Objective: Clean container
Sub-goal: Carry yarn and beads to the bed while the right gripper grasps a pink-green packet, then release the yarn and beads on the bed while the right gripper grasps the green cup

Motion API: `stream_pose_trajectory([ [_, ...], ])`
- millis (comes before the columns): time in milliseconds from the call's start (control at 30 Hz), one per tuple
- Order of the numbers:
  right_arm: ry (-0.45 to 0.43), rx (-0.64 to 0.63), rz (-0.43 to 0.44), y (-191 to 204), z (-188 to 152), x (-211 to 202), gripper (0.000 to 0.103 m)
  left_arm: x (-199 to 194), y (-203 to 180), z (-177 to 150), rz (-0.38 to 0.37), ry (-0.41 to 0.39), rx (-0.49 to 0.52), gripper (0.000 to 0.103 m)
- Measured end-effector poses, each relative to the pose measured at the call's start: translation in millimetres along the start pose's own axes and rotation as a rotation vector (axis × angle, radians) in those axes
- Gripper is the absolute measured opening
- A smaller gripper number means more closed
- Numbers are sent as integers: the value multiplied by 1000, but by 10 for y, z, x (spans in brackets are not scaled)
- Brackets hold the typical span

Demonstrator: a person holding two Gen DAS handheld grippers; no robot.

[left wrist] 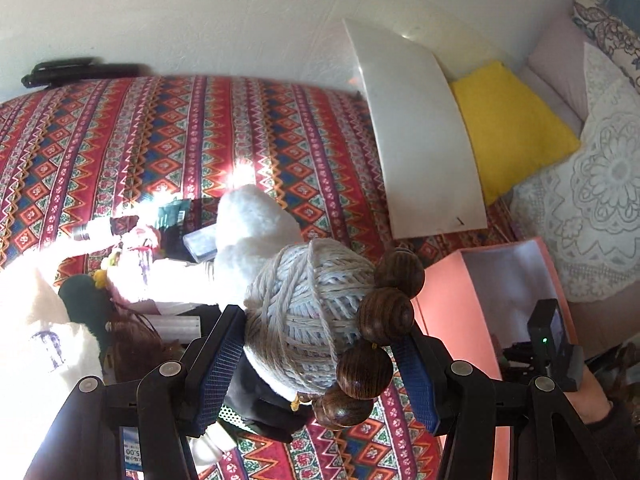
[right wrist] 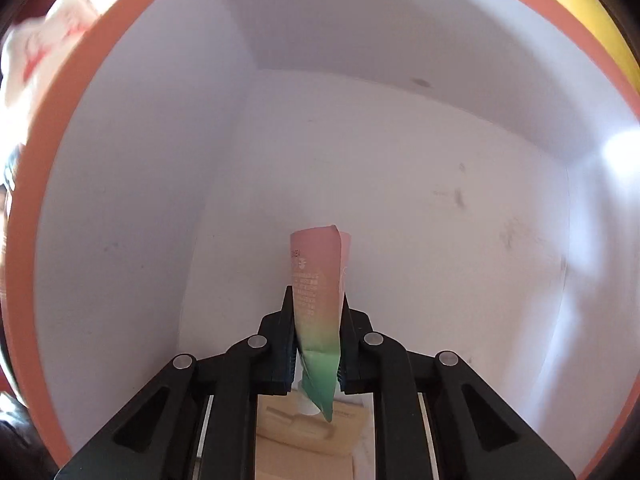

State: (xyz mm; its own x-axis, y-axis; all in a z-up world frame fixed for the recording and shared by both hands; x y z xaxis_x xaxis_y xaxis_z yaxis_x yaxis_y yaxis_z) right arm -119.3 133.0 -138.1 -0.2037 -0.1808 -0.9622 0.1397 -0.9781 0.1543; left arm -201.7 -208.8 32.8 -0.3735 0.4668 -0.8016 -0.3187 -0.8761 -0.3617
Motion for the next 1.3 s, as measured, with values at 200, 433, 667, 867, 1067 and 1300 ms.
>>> stream_pose_trajectory([
  [200,-263,55,118,157,-73,-960,15,-162,104,-27,28,-31,6,62],
  [433,-407,-191,193,1572,384,-1549,15,-373,289,14,84,-83,-13,62],
  [667,-456,-349,316,2996,1248,-1609,27,-697,599,330,189,-171,-110,73],
  [867,-521,-290,125,3400,1572,-1542,78,-1287,786,428,314,-320,-89,96],
  [1067,-494,-270,67,2607,791,-1651,78,-1199,793,28,302,-227,15,96],
  [1300,-196,-156,-34,981,-304,-1354,81,-379,-438,-655,101,-5,367,96],
])
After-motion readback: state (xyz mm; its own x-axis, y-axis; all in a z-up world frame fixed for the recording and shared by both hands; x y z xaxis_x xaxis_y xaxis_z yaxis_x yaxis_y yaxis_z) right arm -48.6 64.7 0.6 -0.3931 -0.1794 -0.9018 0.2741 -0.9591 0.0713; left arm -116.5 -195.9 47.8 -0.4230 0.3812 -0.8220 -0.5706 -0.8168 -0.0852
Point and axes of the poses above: each gripper's, at about its wrist camera, not at the fingertips, and x roughly the way its jaws point, y to its left, z to its top, the point moved 2 cm from there along x, roughly the way its jaws point, and after that the axes turned 2 degrees about y, right-handed, at the moved point
